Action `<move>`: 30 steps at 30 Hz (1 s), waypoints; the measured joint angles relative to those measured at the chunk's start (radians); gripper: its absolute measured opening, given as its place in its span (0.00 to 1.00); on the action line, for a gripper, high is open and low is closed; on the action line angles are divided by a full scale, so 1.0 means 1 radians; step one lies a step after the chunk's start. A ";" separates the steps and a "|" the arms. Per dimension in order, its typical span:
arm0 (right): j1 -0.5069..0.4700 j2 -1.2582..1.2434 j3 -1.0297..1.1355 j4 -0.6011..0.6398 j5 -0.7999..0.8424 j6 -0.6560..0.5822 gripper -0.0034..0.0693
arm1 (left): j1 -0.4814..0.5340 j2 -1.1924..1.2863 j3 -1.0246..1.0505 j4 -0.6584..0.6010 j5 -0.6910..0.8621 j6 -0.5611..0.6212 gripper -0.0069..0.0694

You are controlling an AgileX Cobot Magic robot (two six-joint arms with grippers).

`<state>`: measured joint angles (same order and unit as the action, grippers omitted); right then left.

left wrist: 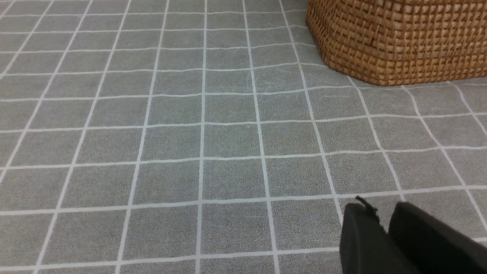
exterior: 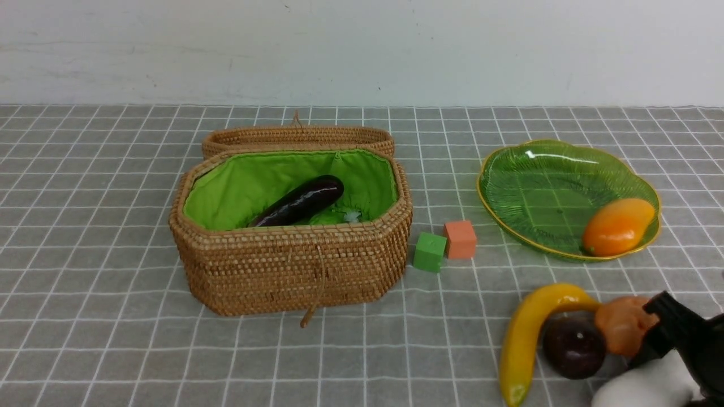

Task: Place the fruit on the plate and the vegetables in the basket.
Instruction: Take a daikon with your right arm and place it on the basket on the left.

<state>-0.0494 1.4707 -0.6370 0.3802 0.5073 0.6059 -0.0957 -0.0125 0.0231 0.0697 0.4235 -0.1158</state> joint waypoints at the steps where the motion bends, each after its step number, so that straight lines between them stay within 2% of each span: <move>1: 0.000 0.010 0.000 0.008 0.007 -0.024 0.74 | 0.000 0.000 0.000 0.000 0.000 0.000 0.24; 3: 0.000 0.015 0.000 0.021 0.013 -0.082 0.70 | 0.000 0.000 0.000 0.000 0.000 0.000 0.24; 7: 0.000 -0.021 0.000 0.023 0.047 -0.154 0.70 | 0.000 0.000 0.000 0.000 0.000 0.000 0.24; 20: 0.000 -0.374 -0.029 0.034 0.117 -0.235 0.70 | 0.000 0.000 0.000 0.000 0.000 0.000 0.26; 23: 0.000 -0.412 -0.115 0.097 0.133 -0.348 0.70 | 0.000 0.000 0.000 0.000 0.000 0.000 0.27; 28: 0.000 -0.398 -0.250 0.275 0.137 -0.566 0.70 | 0.000 0.000 0.000 0.000 0.000 0.000 0.27; 30: 0.021 -0.352 -0.334 0.456 0.105 -0.740 0.70 | 0.000 0.000 0.000 0.000 0.000 0.000 0.28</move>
<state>-0.0282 1.1184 -0.9706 0.8361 0.6127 -0.1344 -0.0957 -0.0125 0.0231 0.0697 0.4235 -0.1158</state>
